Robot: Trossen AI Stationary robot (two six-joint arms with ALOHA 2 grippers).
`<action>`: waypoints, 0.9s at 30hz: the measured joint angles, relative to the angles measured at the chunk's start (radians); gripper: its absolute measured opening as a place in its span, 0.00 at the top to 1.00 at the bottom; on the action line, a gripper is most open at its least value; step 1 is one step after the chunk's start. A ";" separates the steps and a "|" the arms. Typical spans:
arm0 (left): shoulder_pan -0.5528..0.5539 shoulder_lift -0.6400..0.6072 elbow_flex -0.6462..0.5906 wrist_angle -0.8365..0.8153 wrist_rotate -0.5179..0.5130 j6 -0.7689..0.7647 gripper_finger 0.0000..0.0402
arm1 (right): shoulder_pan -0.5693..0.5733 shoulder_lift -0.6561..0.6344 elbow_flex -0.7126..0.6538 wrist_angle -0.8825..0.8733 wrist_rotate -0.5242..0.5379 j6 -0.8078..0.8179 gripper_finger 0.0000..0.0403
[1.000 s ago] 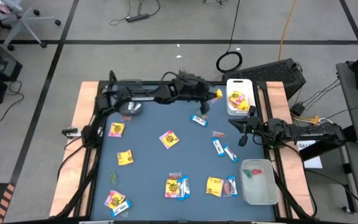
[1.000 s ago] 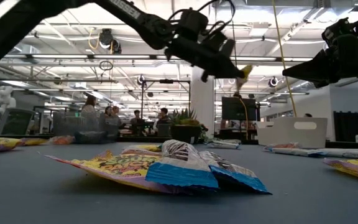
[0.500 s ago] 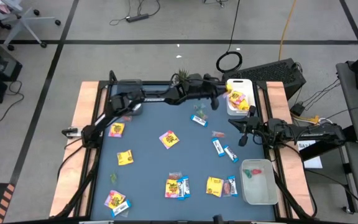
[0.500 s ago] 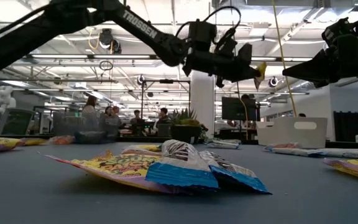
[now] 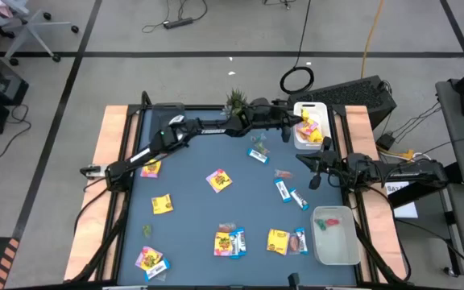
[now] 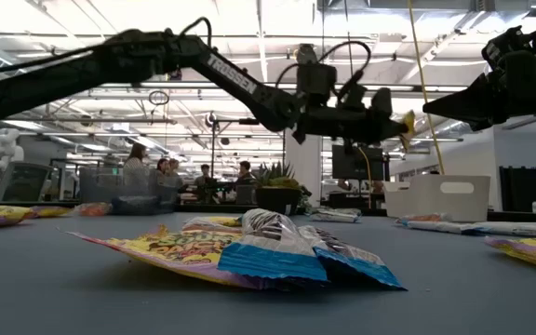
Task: Sort candy
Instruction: Put the top yellow candy pack into the white bin
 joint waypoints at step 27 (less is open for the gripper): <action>0.003 0.059 0.080 -0.178 -0.037 0.029 1.00 | 0.000 0.000 0.000 0.000 0.000 0.000 1.00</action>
